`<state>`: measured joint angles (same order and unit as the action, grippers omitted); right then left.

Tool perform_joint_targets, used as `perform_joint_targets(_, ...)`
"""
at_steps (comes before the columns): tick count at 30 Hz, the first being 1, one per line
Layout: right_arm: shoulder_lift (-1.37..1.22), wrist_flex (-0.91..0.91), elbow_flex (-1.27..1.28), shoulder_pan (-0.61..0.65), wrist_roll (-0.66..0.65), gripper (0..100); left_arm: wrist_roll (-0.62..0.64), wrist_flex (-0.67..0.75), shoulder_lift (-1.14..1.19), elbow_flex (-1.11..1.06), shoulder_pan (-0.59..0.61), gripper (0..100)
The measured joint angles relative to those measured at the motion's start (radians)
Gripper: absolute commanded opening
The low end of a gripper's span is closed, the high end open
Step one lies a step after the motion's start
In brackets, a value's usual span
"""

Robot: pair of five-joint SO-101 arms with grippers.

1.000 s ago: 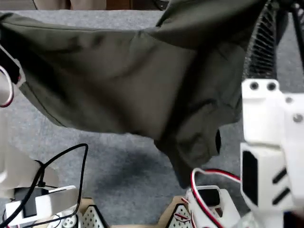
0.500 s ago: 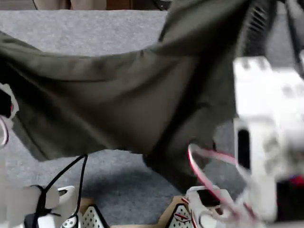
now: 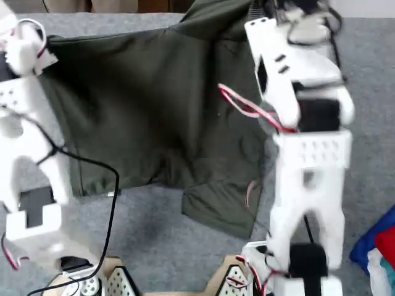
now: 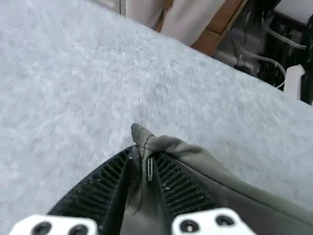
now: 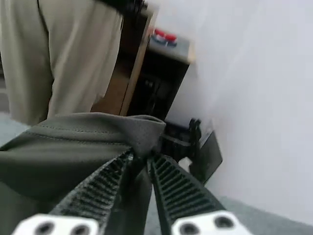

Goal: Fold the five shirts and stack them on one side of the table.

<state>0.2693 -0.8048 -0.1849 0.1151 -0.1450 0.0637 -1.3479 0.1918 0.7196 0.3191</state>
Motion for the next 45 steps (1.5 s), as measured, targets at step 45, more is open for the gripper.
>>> perform_joint_targets(45,-0.908,-0.638,-1.03,0.0,0.015,0.5,0.0,0.493,0.293,-0.224,-0.008,2)
